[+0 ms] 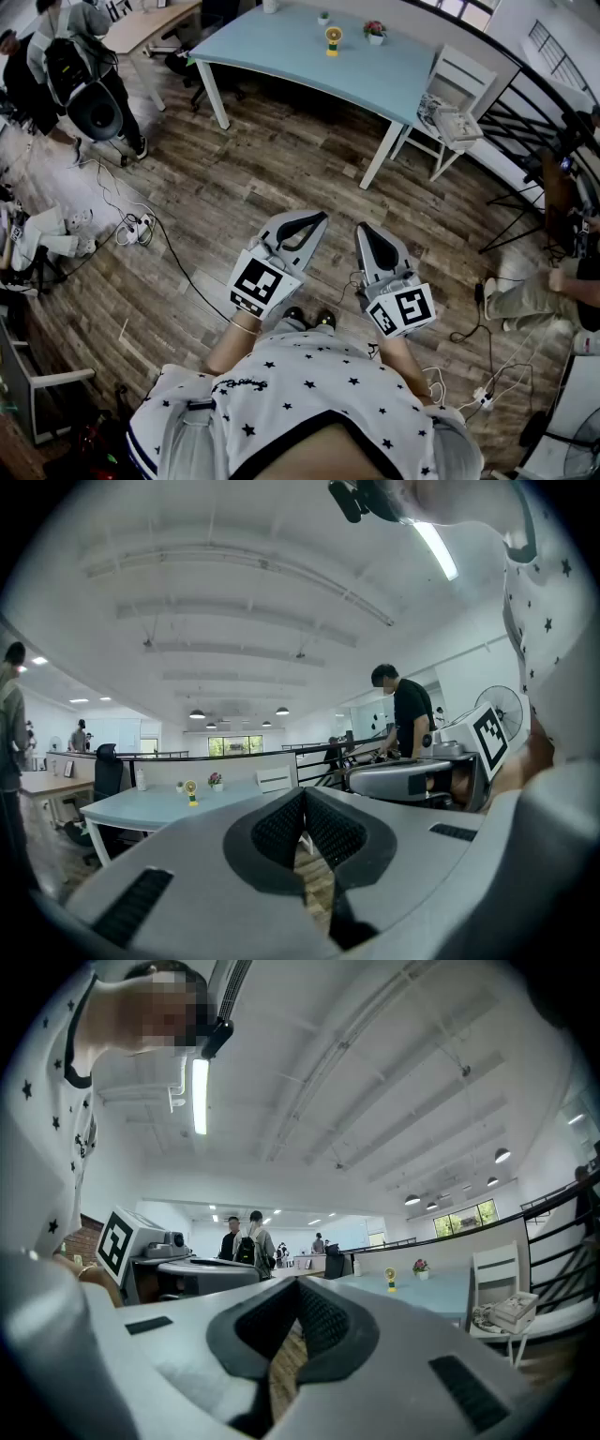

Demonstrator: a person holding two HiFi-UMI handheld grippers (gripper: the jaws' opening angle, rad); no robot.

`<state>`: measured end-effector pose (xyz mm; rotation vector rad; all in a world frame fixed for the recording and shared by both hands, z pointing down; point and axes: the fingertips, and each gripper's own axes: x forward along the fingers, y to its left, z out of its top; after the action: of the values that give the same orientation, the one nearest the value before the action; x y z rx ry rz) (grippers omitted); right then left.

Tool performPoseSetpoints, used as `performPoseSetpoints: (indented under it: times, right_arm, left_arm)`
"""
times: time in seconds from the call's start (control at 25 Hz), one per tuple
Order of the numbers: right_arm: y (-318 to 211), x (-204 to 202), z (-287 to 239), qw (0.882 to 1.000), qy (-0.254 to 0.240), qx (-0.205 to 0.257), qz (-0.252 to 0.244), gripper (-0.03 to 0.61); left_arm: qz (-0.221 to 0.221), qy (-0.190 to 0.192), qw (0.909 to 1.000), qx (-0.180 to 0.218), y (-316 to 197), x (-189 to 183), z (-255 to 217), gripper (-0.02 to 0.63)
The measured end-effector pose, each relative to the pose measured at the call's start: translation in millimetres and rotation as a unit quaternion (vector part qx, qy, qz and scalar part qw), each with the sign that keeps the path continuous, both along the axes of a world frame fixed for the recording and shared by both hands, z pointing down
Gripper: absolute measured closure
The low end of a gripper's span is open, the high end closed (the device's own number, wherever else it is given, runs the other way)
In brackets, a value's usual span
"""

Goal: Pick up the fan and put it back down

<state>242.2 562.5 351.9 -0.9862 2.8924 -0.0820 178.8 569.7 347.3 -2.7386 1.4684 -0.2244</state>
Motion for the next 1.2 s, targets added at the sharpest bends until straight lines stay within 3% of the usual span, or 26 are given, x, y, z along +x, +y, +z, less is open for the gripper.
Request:
performPoseSetpoints:
  times: [0.76,1.2]
  right_arm:
    - [-40,-66,14,1.0,0.008,-0.016,0.019,0.581]
    - [-56,-103,14,1.0,0.015,-0.017,0.001,0.58]
  left_arm:
    - [-0.019,0.033,0.9993,-0.004,-36,-83,10,0.586]
    - [-0.041,0.041,0.9982,-0.014,-47,-120,19,0.586]
